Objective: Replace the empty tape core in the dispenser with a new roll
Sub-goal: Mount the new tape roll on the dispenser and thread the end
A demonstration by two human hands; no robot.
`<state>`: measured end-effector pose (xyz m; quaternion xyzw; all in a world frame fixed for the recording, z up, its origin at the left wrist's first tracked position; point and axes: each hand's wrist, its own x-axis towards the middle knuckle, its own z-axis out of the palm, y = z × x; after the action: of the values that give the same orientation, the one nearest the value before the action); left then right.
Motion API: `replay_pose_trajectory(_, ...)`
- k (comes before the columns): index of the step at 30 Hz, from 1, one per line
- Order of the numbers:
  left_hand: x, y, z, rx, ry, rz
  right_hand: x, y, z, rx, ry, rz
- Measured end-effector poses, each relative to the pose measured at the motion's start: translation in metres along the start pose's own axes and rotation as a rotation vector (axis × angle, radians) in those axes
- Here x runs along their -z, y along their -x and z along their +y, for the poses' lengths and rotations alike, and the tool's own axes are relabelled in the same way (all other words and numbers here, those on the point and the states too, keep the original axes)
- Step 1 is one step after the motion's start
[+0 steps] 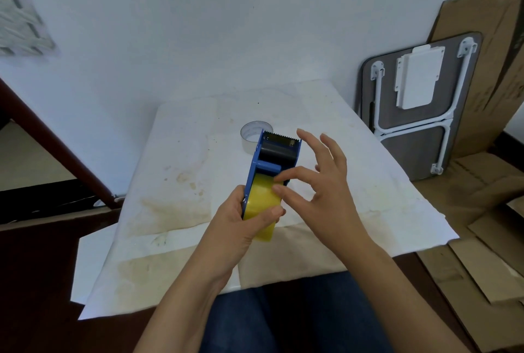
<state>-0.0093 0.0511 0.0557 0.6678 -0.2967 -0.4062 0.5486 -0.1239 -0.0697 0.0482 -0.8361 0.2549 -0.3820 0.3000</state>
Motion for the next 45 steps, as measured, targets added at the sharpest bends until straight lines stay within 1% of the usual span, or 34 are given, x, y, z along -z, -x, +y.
replay_pose_trajectory(3, -0.001, 0.0, 0.001, 0.004, 0.002, -0.017, 0.001, -0.003, 0.001, 0.057, 0.066, 0.026)
replay_pose_trajectory(8, -0.002, 0.001, 0.001, 0.009, -0.01, -0.001, 0.006, -0.003, -0.002, 0.048, 0.09, -0.064)
replay_pose_trajectory(10, -0.001, 0.0, 0.001, 0.009, -0.029, 0.004, 0.005, -0.003, -0.004, 0.041, 0.106, -0.071)
replay_pose_trajectory(15, -0.001, 0.0, 0.003, 0.006, -0.031, -0.008, 0.002, -0.003, -0.005, 0.047, 0.14, 0.016)
replay_pose_trajectory(24, -0.002, 0.004, 0.007, 0.001, -0.012, -0.028, 0.0, -0.004, -0.003, 0.117, 0.273, 0.08)
replay_pose_trajectory(31, 0.0, 0.005, 0.009, 0.006, -0.001, -0.028, 0.003, -0.005, 0.0, 0.062, 0.125, 0.043)
replay_pose_trajectory(34, -0.001, 0.007, 0.011, 0.008, 0.001, -0.042, 0.003, -0.004, -0.006, 0.069, 0.095, 0.078)
replay_pose_trajectory(39, -0.001, 0.01, 0.014, 0.016, -0.021, -0.119, 0.007, -0.004, -0.008, 0.038, 0.071, 0.213)
replay_pose_trajectory(45, -0.002, 0.01, 0.015, 0.038, 0.047, -0.168, 0.014, -0.002, -0.009, 0.069, 0.063, 0.211)
